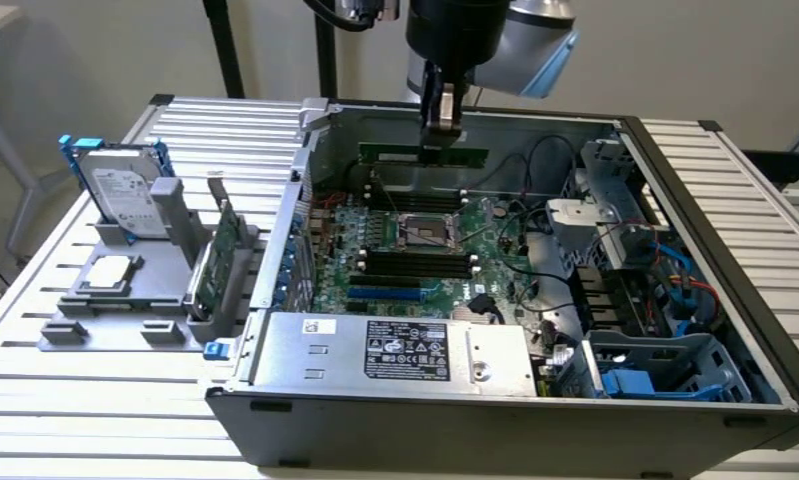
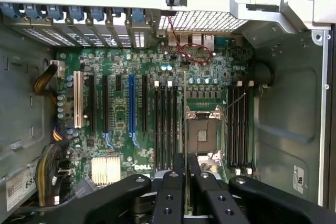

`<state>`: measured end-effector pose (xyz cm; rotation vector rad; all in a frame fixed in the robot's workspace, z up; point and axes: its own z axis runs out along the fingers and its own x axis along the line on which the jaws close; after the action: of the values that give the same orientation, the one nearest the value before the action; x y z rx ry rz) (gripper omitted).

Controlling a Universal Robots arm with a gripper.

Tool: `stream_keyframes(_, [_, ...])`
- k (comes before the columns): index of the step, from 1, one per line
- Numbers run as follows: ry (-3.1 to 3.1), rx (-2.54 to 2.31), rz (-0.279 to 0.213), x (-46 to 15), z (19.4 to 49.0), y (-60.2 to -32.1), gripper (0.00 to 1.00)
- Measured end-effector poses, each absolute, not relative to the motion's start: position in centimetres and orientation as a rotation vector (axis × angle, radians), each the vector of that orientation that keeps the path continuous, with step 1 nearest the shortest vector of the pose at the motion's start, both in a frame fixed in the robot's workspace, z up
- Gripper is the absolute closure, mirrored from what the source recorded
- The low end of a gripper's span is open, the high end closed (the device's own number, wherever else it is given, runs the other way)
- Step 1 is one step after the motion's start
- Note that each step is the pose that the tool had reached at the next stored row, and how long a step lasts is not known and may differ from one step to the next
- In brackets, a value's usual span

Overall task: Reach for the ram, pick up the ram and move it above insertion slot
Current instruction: 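Pick up the ram and move it above insertion slot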

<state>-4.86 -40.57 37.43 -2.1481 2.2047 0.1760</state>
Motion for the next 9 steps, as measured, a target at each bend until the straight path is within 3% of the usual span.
stream_keyframes(9, [2.216,-2.145,0.167,-4.73,37.22,-39.7,0.86])
